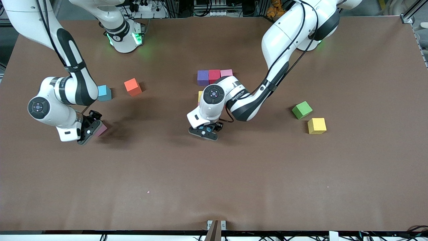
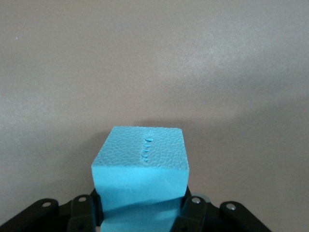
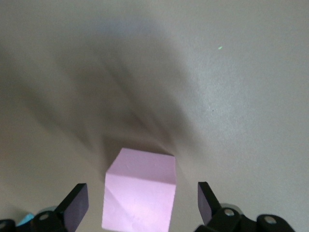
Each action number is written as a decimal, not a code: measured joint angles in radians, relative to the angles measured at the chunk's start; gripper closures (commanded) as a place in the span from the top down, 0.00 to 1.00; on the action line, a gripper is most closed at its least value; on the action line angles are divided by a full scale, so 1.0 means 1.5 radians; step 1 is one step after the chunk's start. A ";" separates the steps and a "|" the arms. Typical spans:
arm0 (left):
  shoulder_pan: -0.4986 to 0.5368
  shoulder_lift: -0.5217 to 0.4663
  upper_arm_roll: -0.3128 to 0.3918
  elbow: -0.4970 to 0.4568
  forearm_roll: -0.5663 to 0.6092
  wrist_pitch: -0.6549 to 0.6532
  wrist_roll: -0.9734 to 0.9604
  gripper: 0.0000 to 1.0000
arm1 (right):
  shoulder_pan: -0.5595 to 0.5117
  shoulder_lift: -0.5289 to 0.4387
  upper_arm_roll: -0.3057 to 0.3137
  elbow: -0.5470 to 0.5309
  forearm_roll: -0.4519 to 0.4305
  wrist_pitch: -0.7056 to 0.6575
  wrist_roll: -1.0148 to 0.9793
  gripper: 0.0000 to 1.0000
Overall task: Form number 2 with 11 blocks
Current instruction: 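Place the cyan cube below pink while the right gripper grasps pink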
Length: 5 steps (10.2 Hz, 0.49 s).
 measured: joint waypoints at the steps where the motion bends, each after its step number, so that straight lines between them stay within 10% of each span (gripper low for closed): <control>1: -0.001 0.000 0.000 0.000 -0.010 0.000 -0.021 0.00 | -0.011 -0.003 0.000 0.000 0.000 -0.009 -0.018 1.00; 5: -0.003 0.002 0.008 0.001 -0.064 0.000 -0.062 0.00 | -0.030 -0.024 0.001 0.001 0.000 -0.050 -0.035 1.00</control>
